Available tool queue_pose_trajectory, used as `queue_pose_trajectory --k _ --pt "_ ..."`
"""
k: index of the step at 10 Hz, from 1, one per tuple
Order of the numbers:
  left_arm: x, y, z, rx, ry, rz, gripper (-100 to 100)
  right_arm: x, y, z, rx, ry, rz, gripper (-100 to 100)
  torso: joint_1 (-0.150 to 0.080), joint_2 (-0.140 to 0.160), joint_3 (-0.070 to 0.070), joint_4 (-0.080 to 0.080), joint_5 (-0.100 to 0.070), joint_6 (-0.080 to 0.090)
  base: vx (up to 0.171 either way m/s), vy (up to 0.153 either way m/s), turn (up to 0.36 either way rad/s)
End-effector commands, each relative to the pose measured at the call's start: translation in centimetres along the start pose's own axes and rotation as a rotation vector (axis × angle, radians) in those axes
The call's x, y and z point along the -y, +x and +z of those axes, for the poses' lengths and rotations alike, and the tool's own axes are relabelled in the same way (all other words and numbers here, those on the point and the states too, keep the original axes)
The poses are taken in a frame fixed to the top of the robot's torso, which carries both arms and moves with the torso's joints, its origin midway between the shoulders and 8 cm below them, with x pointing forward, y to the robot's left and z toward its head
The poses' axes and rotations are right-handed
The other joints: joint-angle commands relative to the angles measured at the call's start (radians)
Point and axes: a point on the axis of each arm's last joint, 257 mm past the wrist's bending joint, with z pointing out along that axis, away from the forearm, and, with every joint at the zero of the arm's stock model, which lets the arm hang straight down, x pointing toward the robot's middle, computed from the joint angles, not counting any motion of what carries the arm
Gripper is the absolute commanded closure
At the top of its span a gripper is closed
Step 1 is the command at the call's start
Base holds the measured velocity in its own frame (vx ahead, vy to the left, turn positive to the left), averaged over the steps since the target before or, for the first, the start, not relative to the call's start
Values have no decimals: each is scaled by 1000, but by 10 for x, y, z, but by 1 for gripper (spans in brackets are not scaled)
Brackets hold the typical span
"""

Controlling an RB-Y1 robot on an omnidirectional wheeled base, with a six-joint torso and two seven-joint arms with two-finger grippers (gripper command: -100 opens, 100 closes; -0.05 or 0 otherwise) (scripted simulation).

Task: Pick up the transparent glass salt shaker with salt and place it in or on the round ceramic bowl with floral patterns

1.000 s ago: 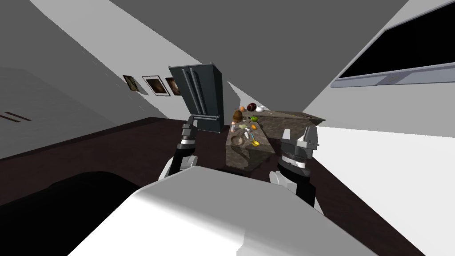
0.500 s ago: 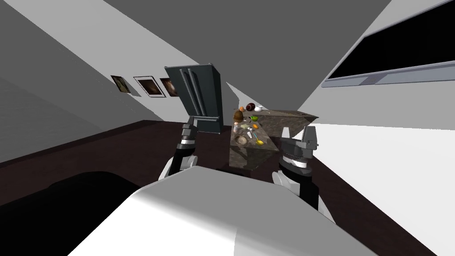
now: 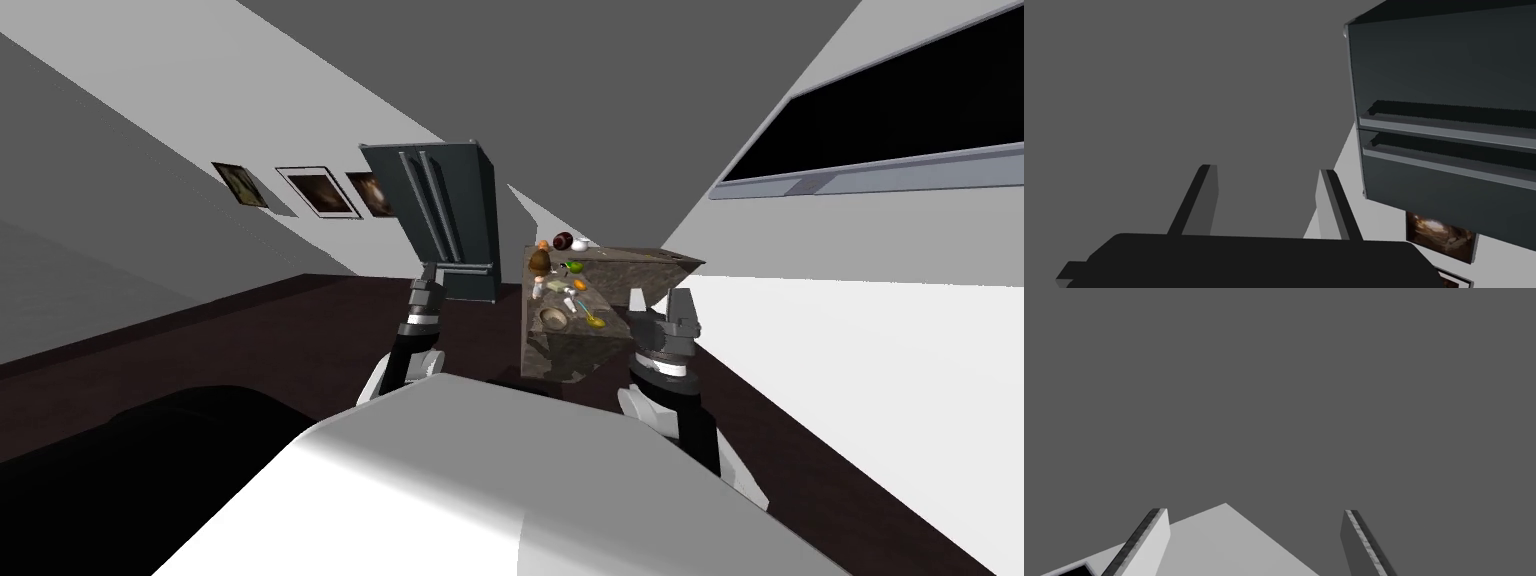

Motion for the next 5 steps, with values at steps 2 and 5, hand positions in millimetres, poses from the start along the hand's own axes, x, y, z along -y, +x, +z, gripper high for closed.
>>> queue_pose_trajectory --k 2,5 --pt "0 0 0 0 0 0 0 16 5 -8 -72 14 -35 -100 1 -1 0 0 0 0 40 203 -110" --pt "0 0 0 0 0 0 0 26 10 -13 -139 24 -63 -100 1 -3 -2 -1 0 0 60 152 -68"
